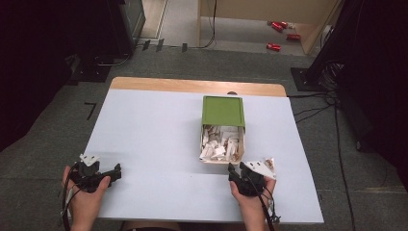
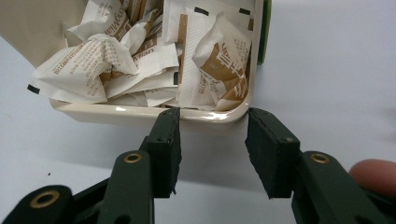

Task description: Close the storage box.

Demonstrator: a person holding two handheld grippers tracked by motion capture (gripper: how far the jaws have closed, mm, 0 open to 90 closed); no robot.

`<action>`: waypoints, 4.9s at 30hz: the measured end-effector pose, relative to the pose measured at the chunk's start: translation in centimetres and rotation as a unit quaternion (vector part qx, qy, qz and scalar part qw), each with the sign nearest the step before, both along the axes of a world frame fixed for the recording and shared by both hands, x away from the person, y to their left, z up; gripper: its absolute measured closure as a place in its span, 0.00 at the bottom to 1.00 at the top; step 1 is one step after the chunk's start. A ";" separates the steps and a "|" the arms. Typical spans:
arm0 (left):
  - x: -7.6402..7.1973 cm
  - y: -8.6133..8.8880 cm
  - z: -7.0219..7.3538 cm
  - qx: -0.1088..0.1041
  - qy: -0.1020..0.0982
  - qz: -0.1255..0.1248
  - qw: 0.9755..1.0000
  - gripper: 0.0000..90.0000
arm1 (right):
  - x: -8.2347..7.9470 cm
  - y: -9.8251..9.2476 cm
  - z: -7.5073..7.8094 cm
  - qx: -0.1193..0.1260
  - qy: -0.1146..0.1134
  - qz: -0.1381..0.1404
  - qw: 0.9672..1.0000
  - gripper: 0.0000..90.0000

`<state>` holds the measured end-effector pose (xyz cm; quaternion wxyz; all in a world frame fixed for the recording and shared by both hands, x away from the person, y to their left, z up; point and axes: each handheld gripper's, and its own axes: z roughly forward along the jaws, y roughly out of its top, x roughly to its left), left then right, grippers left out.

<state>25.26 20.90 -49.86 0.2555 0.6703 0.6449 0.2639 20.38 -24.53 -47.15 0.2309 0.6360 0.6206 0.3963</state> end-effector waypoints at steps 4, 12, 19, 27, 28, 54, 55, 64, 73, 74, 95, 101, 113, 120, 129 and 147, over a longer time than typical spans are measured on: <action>0.0 0.0 0.0 0.000 0.000 0.000 1.000 0.00 | -0.2 0.1 -0.2 -0.001 -0.001 -0.002 1.000 0.63; 0.0 0.0 0.0 0.000 0.000 0.000 1.000 0.00 | 0.0 0.7 -1.0 -0.013 0.020 -0.008 1.000 0.64; 0.0 0.0 0.0 0.000 0.000 0.000 1.000 0.00 | 0.6 1.2 -0.9 -0.005 0.023 0.001 1.000 0.65; 0.0 0.0 0.0 0.000 0.000 0.000 1.000 0.00 | 0.6 1.1 -0.5 0.013 0.019 0.000 1.000 0.65; 0.0 0.0 0.0 0.000 0.000 0.000 1.000 0.00 | 0.5 1.1 -0.5 0.013 0.018 -0.001 1.000 0.65; 0.0 0.0 0.0 0.000 -0.001 0.000 1.000 0.00 | 1.4 3.6 0.0 0.002 0.003 -0.024 1.000 0.60; 0.0 0.0 0.0 0.000 -0.001 0.000 1.000 0.00 | 1.4 3.6 0.0 0.002 0.003 -0.024 1.000 0.60; 0.0 0.0 0.0 -0.001 0.000 0.000 1.000 0.00 | 2.9 3.7 0.1 0.002 0.005 -0.004 1.000 0.46; 0.0 0.0 0.0 0.000 0.000 0.000 1.000 0.00 | 4.2 3.9 0.2 0.009 0.011 0.022 1.000 0.18; 0.0 0.0 0.0 0.000 0.000 0.000 1.000 0.00 | 4.5 4.0 0.1 0.006 0.010 0.023 1.000 0.18; 0.0 0.0 0.0 -0.001 0.000 0.000 1.000 0.00 | 6.1 5.0 -0.1 -0.016 0.001 0.009 1.000 0.20; 0.0 0.0 0.0 -0.001 0.000 0.000 1.000 0.00 | 6.1 5.2 -0.1 -0.016 0.002 0.012 1.000 0.20; 0.0 0.0 0.0 -0.001 -0.001 0.000 1.000 0.00 | 5.9 4.5 0.8 -0.023 0.007 0.025 0.999 0.24; 0.0 0.0 0.0 -0.001 -0.001 0.000 1.000 0.00 | 4.6 2.9 3.2 -0.021 -0.013 0.038 0.999 0.22; 0.0 0.0 0.0 -0.001 -0.001 0.000 1.000 0.00 | 3.3 0.6 5.2 -0.027 -0.032 0.037 0.998 0.20; 0.0 0.0 0.0 -0.001 -0.001 0.000 1.000 0.00 | 1.3 -5.1 6.3 -0.032 -0.039 -0.001 0.999 0.16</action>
